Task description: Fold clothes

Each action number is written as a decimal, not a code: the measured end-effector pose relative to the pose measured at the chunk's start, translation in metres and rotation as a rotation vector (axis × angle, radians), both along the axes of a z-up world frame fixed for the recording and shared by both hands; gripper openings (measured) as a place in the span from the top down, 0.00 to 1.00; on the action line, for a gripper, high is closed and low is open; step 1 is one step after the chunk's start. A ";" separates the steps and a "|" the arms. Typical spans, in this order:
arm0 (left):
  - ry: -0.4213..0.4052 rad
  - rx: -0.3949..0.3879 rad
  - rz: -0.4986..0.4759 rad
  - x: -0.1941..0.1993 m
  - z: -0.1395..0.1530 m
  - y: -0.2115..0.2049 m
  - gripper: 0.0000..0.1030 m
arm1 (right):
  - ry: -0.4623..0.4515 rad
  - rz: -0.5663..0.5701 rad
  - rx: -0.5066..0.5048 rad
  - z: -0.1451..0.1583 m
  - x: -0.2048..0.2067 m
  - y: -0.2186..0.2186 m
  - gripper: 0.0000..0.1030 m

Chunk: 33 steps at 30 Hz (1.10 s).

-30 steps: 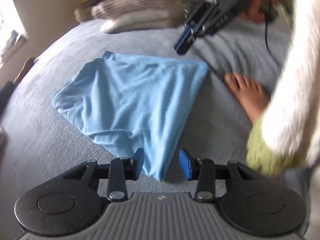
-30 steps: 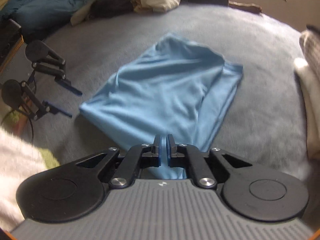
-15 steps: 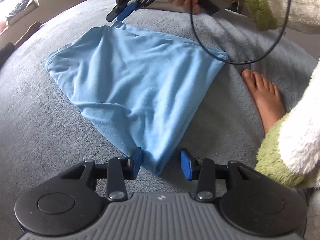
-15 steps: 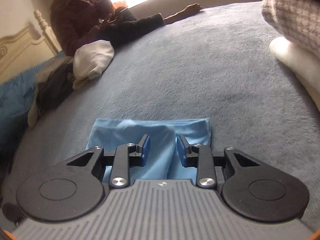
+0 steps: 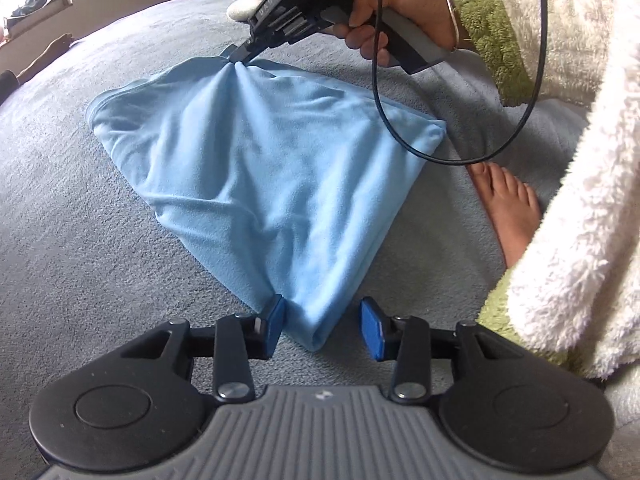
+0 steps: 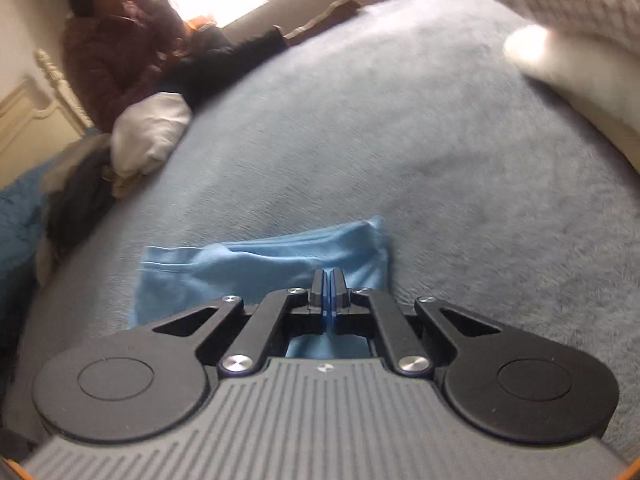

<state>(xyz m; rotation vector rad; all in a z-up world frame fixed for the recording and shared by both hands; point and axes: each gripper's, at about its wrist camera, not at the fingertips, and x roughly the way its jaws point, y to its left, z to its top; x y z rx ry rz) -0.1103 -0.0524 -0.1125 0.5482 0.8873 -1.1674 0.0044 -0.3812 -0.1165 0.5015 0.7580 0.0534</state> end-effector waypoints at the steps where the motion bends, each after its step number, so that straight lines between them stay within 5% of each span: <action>1: 0.002 -0.006 0.000 0.000 0.000 0.000 0.59 | -0.018 -0.007 0.012 0.003 -0.001 -0.001 0.97; 4: 0.008 -0.019 -0.001 0.001 -0.001 0.001 0.58 | -0.084 -0.032 0.008 0.020 -0.005 0.000 0.95; 6: 0.012 -0.026 -0.002 0.002 -0.001 0.002 0.58 | -0.099 -0.029 -0.017 0.030 -0.001 0.000 0.81; 9: 0.018 -0.037 -0.004 0.003 -0.002 0.003 0.58 | -0.114 0.022 -0.098 0.042 0.008 0.013 0.77; 16: 0.027 -0.056 -0.005 0.004 -0.003 0.008 0.58 | -0.156 0.501 -0.342 0.057 0.035 0.126 0.78; 21: 0.021 -0.062 -0.009 0.003 -0.004 0.010 0.58 | -0.121 0.648 -0.491 0.046 0.064 0.164 0.78; 25: 0.018 -0.064 -0.014 0.003 -0.005 0.010 0.57 | -0.076 0.664 -0.470 0.042 0.081 0.162 0.75; 29: 0.020 -0.064 -0.018 0.004 -0.006 0.008 0.56 | -0.049 0.610 -0.348 0.044 0.096 0.145 0.59; 33: 0.016 -0.063 -0.022 0.004 -0.006 0.007 0.56 | 0.002 0.609 -0.258 0.036 0.103 0.140 0.65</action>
